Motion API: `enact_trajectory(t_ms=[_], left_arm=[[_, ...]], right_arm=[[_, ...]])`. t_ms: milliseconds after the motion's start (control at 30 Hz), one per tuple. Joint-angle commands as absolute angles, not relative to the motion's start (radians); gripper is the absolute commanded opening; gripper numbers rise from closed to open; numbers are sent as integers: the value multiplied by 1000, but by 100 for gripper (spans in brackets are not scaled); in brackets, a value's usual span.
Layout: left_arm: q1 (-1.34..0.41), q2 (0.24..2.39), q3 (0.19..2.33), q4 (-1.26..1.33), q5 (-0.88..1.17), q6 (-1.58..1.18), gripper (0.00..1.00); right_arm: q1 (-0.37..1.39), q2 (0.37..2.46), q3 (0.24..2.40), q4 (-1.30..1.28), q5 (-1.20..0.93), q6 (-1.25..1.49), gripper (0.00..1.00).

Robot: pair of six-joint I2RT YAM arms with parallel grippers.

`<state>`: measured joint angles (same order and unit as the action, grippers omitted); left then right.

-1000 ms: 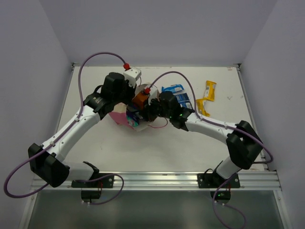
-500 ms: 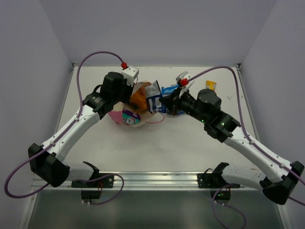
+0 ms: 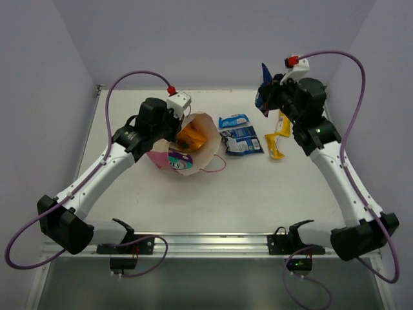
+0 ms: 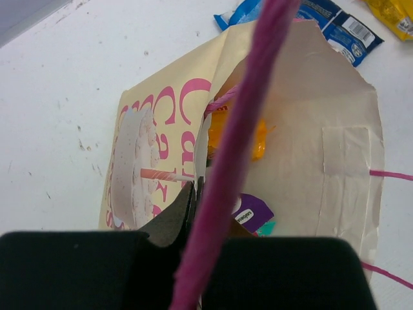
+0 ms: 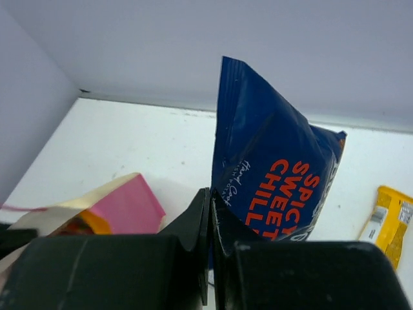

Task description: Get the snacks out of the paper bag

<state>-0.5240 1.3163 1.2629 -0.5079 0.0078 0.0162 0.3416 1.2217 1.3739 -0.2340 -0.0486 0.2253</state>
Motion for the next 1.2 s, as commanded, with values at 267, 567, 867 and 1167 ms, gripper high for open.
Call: enact_trajectory(t_ms=[267, 567, 867, 1167], left_arm=[[-518, 1279, 1212, -546, 152, 103, 0], [-520, 1293, 1203, -546, 173, 112, 0], [-522, 1278, 1220, -587, 158, 150, 0], [-523, 1250, 1206, -611, 166, 161, 0]], right_arm=[[181, 1686, 1566, -43, -150, 368, 0], [70, 1666, 1335, -123, -184, 322, 50], [424, 1197, 981, 50, -261, 252, 63], [768, 1323, 920, 241, -278, 131, 62]])
